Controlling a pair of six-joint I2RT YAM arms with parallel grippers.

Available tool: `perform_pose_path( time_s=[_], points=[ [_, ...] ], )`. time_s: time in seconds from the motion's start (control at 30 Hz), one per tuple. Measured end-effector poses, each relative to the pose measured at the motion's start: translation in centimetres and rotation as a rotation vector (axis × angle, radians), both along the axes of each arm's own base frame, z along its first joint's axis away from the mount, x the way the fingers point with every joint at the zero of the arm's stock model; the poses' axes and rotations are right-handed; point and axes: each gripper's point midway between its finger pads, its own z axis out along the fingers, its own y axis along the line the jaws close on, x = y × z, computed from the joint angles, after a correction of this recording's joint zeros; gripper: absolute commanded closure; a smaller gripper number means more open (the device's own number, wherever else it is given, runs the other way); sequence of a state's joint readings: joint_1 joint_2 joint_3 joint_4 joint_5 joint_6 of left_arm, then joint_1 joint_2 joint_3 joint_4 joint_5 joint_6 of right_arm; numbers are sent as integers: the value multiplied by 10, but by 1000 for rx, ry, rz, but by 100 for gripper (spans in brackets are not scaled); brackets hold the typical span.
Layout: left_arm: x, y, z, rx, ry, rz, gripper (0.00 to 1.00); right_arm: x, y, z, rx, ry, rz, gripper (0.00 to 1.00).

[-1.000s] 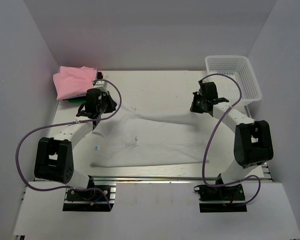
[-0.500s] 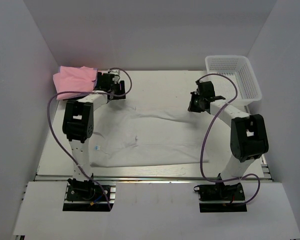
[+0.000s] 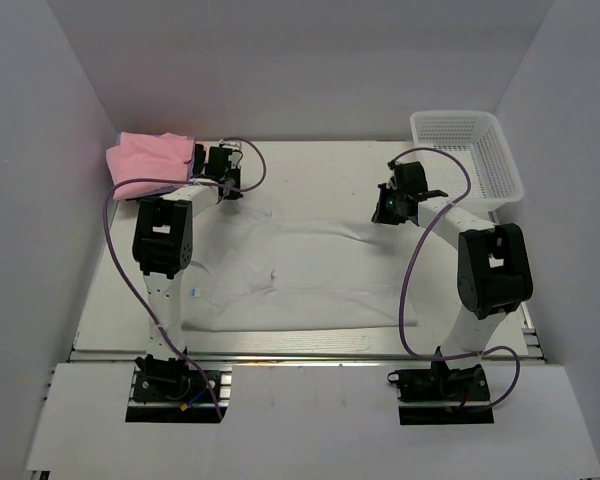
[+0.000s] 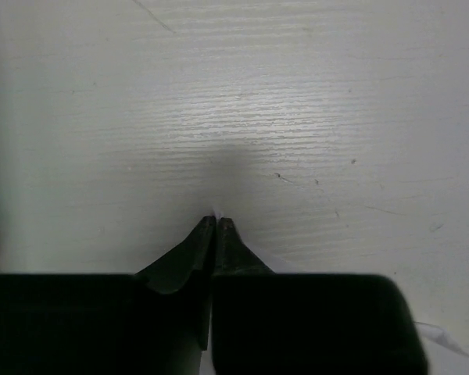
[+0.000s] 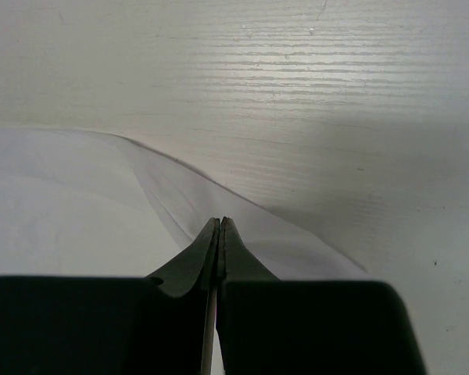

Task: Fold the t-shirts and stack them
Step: Grap the side of the flattened tshirt furthest away from the robot with both arms, then fold the other side of the tshirt into a rectangle

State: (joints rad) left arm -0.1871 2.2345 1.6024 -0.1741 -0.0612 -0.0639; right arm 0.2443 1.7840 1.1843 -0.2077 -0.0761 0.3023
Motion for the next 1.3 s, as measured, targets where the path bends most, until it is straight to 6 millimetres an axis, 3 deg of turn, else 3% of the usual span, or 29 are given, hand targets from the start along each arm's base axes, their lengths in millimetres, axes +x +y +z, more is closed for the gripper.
perform_pose_path(
  time_s=[0.03, 0.23, 0.37, 0.53, 0.7, 0.8, 1.1, 1.3],
  points=[
    [0, 0, 0, 1, 0, -1, 100, 0, 0, 0, 2, 0, 1, 100],
    [-2, 1, 0, 14, -12, -17, 100, 0, 3, -1, 11, 6, 11, 100],
    [-15, 4, 6, 15, -11, -18, 100, 4, 5, 5, 19, -10, 19, 100],
    [-37, 5, 43, -17, -65, -11, 100, 11, 6, 12, 18, -37, 27, 100],
    [-79, 7, 96, -94, -176, 9, 100, 8, 5, 14, 18, -52, 29, 100],
    [-104, 8, 116, -148, -224, 25, 100, -2, 0, 15, 7, -57, 18, 100],
    [-202, 18, 112, -297, -253, 110, 100, -31, -16, 28, -8, -101, -39, 100],
    [-245, 18, 111, -396, -278, 129, 100, -49, -21, 23, -2, -89, -56, 100]
  ],
)
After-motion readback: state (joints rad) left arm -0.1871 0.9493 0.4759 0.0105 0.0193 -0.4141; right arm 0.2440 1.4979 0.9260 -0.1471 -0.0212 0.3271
